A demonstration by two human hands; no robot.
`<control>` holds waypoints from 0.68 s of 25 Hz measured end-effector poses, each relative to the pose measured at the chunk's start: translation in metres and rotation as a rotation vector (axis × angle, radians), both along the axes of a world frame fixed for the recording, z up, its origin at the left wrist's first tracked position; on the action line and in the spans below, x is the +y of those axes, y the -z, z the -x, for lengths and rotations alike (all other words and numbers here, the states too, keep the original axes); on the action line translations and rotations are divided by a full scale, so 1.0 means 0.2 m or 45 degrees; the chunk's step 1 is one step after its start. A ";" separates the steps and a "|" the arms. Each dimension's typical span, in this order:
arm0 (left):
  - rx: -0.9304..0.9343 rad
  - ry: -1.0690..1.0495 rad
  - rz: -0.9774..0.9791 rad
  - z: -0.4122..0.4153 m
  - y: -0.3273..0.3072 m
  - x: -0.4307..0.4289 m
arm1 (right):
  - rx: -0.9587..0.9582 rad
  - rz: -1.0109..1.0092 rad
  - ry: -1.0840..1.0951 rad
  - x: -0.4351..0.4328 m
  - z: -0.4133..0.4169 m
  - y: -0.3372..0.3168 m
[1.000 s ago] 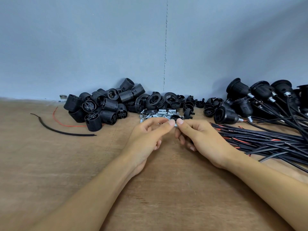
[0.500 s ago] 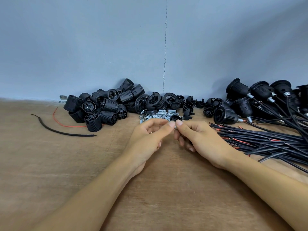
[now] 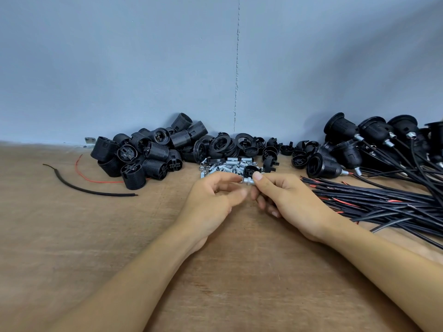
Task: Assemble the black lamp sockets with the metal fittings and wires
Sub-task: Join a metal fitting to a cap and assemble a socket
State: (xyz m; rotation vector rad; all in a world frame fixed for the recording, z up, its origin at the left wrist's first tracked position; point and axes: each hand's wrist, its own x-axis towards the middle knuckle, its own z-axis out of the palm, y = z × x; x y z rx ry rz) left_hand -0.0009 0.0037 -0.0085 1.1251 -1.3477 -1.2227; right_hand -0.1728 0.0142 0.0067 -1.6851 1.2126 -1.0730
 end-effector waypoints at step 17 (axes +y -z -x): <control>-0.101 -0.041 -0.002 0.01 -0.01 0.01 | 0.250 0.240 0.383 -0.03 0.02 0.03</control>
